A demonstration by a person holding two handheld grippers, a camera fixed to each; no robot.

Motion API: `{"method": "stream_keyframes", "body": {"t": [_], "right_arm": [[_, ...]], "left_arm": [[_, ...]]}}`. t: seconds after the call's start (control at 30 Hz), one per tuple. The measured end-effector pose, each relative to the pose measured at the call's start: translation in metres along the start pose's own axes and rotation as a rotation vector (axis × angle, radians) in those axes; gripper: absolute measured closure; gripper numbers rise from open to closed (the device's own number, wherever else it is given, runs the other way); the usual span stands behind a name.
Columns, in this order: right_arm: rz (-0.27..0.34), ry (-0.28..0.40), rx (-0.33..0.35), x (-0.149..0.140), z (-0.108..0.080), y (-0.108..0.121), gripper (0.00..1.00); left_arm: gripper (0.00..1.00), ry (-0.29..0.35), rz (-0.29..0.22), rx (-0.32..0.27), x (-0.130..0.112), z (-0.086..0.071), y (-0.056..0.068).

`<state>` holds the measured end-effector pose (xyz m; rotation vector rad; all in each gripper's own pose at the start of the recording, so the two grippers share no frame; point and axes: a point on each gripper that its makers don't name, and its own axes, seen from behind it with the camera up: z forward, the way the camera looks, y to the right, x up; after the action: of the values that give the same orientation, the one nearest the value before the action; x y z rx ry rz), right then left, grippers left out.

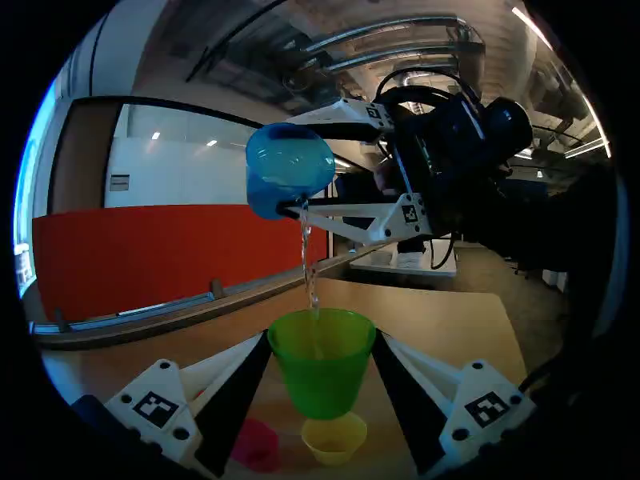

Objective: Pour water

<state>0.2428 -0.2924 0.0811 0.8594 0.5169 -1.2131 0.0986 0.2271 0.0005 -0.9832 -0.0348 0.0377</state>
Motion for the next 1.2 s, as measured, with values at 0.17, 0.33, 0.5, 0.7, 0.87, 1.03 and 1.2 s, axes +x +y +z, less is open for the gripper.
{"method": "stream_keyframes", "body": {"t": [0.17,0.33,0.5,0.7,0.87,1.03,1.2], "right_arm": [[-0.023,-0.002,-0.004,0.000,0.000,0.002,0.09],[-0.043,-0.002,-0.007,-0.001,0.000,0.004,0.09],[-0.064,0.000,-0.016,0.000,0.000,0.007,0.09],[-0.086,-0.001,-0.026,-0.001,0.000,0.009,0.09],[-0.101,-0.002,-0.032,0.000,0.000,0.012,0.08],[-0.118,-0.003,-0.037,0.000,0.001,0.013,0.09],[-0.131,-0.002,-0.040,0.001,0.000,0.014,0.09]], "left_arm": [[0.11,-0.002,0.003,-0.001,0.001,0.000,0.000],[0.11,0.000,0.003,-0.002,0.002,0.001,0.001],[0.11,0.000,0.004,0.000,0.001,0.002,0.001],[0.11,-0.002,0.005,0.000,0.001,0.002,0.001],[0.11,0.000,0.004,0.001,0.002,0.002,0.000],[0.11,0.001,0.005,0.001,0.002,0.003,0.000],[0.11,0.002,0.003,0.002,0.002,0.003,0.000]]}}
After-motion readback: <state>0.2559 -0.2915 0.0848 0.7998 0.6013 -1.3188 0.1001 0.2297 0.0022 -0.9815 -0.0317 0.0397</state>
